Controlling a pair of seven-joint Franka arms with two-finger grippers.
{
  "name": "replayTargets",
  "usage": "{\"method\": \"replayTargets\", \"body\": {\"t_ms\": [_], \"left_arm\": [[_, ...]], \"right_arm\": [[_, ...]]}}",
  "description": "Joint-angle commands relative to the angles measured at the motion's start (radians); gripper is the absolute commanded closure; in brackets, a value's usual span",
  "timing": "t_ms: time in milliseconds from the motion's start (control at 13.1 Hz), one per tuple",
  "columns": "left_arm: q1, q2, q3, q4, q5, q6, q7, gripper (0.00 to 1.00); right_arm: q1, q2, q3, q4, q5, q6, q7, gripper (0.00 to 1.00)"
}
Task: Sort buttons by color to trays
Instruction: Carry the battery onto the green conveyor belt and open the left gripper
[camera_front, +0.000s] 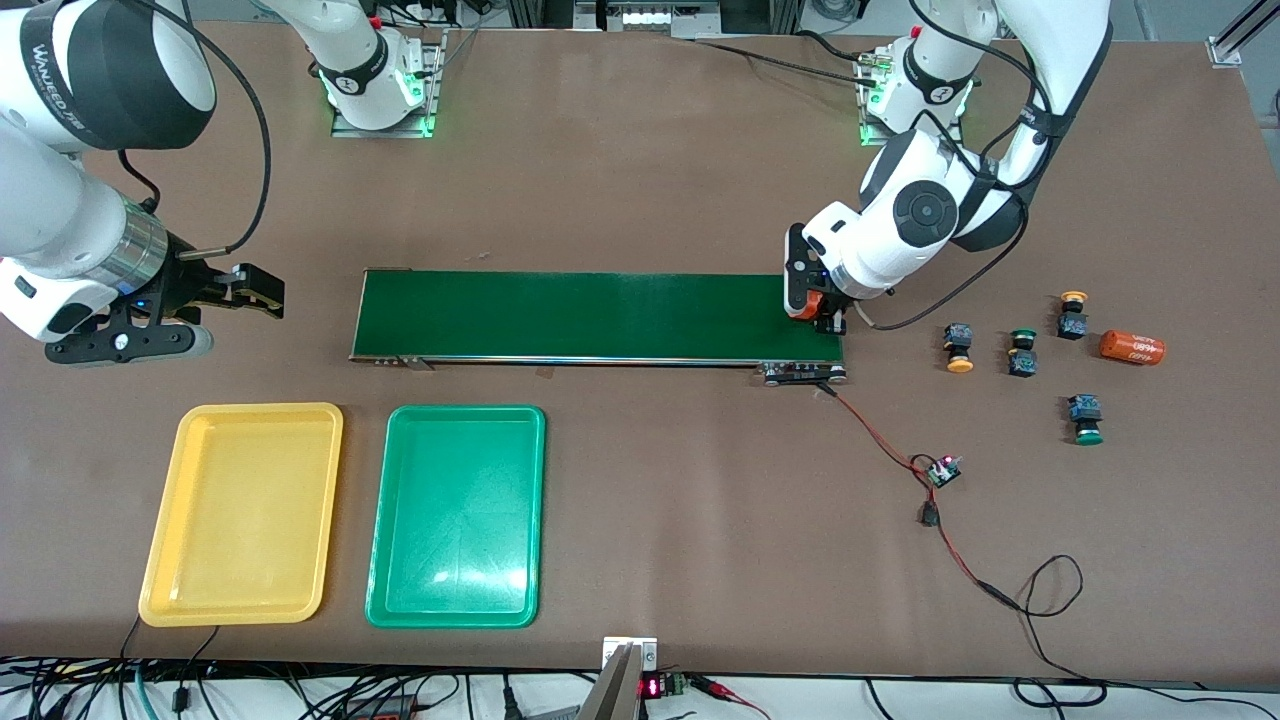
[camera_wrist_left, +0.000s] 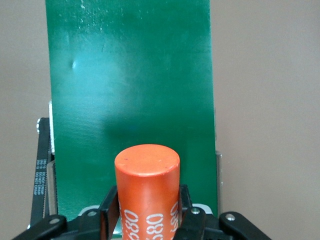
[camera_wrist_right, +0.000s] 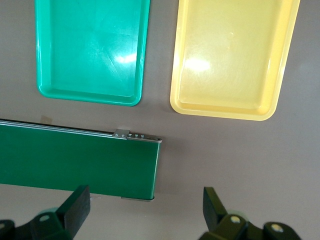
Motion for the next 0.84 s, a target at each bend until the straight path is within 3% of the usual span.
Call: {"method": "replayTargets", "body": {"t_ms": [0,152,228,304,761], "left_arm": [[-0.027,0.018,0.001,-0.001,0.014,0.01,-0.062,0.99],[-0.029,0.033,0.001,-0.001,0.016,0.036,-0.085,0.9],[-0.031,0.035,0.001,-0.001,0.016,0.037,-0.091,0.65],[-0.029,0.031,0.001,-0.005,0.016,0.037,-0.103,0.01],[-0.024,-0.057,-0.002,-0.007,0.016,-0.052,-0.1,0.0]], "right_arm": [[-0.007,0.003,0.005,0.0,-0.015,0.008,0.01,0.0],[-0.007,0.003,0.005,0.0,-0.015,0.008,0.01,0.0],[-0.007,0.003,0.005,0.0,-0.015,0.008,0.01,0.0],[-0.005,0.003,0.005,0.0,-0.013,0.008,0.011,0.0],[0.003,0.003,0.005,0.0,-0.013,0.008,0.013,0.0]]}}
